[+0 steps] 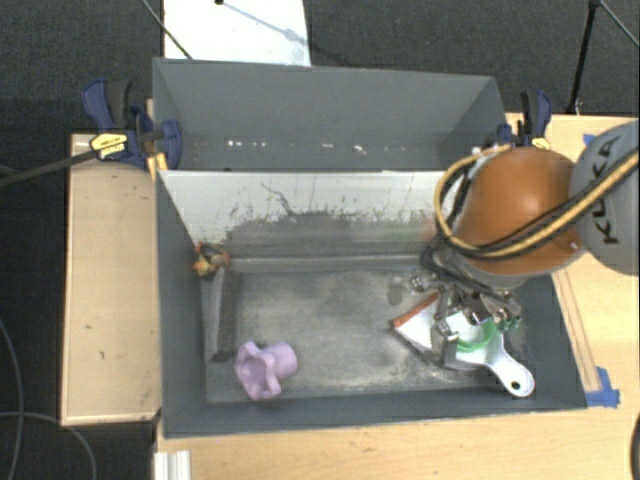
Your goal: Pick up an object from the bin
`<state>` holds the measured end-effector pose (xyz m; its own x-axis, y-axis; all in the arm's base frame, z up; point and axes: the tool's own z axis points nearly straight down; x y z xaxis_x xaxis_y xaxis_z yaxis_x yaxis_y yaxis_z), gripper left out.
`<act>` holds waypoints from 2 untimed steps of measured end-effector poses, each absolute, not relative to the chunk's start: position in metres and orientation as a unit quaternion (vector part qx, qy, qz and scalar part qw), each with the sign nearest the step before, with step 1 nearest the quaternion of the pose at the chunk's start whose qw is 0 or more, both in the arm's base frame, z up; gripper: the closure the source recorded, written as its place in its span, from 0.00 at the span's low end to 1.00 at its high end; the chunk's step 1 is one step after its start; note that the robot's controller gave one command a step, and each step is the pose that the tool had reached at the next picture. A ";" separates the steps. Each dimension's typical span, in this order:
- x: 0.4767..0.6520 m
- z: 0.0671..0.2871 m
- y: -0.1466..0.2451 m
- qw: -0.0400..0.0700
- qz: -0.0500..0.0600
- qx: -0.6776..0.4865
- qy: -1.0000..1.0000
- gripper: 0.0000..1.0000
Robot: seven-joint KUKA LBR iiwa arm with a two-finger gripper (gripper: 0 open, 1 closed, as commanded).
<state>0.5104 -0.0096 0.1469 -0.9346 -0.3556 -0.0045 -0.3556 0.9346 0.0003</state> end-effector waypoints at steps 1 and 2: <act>0.526 0.144 -0.030 0.001 -0.001 -0.114 0.994 0.00; 0.539 0.138 -0.048 0.003 0.001 -0.230 0.973 0.00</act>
Offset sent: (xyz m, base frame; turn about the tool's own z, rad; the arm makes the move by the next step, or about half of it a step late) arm 0.0384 -0.0729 -0.0162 -0.1901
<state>0.5395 -0.0478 0.1378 -0.8940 -0.4480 -0.0058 -0.4480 0.8940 0.0008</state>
